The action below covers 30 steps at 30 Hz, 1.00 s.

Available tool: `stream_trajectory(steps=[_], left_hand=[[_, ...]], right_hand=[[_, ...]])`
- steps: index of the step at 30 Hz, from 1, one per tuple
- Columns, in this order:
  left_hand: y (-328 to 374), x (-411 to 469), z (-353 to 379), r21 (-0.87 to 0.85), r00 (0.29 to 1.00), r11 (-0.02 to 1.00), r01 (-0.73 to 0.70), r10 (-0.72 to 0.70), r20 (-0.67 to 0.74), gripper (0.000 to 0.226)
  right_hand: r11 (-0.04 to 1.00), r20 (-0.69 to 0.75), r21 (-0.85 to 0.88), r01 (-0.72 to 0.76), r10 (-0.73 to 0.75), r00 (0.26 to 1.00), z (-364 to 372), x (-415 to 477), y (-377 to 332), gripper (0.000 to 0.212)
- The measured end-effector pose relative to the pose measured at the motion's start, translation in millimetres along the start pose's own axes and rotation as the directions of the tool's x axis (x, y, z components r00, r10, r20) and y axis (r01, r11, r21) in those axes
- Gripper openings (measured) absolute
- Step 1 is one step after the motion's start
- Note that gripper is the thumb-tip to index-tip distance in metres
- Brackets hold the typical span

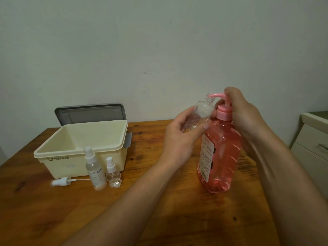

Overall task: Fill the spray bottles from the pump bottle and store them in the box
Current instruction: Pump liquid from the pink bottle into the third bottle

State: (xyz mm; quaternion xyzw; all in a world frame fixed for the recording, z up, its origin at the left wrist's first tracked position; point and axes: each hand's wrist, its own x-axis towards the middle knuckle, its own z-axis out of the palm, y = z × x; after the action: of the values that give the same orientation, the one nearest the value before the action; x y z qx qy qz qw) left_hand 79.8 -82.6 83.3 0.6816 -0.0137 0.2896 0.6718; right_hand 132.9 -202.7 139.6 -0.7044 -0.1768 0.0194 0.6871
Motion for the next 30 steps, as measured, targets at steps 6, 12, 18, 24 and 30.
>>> stream_trajectory(steps=[6, 12, 18, 24, 30], left_hand=[[-2.3, -1.7, -1.8, -0.017, 1.000, 1.000, -0.001, 0.001, 0.002, 0.049], [-1.1, -1.6, 0.2, -0.014, 1.000, 1.000, 0.009, -0.009, 0.011, 0.051], [-1.4, -2.0, 0.0, -0.029, 1.000, 1.000, 0.002, -0.002, -0.003, 0.041], [0.4, -2.6, -0.4, -0.035, 1.000, 0.999, 0.016, -0.016, 0.015, 0.052], [-1.9, -2.5, 0.6, -0.039, 1.000, 0.999, 0.008, -0.009, -0.009, 0.044]], right_hand=[[1.000, -0.004, 0.023, 0.010, -0.010, 1.000, 2.5, -2.1, -0.9, 0.052], [1.000, -0.015, 0.006, -0.018, 0.018, 1.000, 1.3, -1.6, -0.9, 0.045], [0.999, -0.003, 0.044, -0.031, 0.031, 1.000, -0.4, -2.4, -1.2, 0.038], [0.999, -0.005, 0.023, -0.031, 0.031, 1.000, 0.7, -0.8, 1.0, 0.044], [0.999, -0.010, 0.039, -0.032, 0.032, 0.999, 1.1, -1.0, -0.3, 0.038]])
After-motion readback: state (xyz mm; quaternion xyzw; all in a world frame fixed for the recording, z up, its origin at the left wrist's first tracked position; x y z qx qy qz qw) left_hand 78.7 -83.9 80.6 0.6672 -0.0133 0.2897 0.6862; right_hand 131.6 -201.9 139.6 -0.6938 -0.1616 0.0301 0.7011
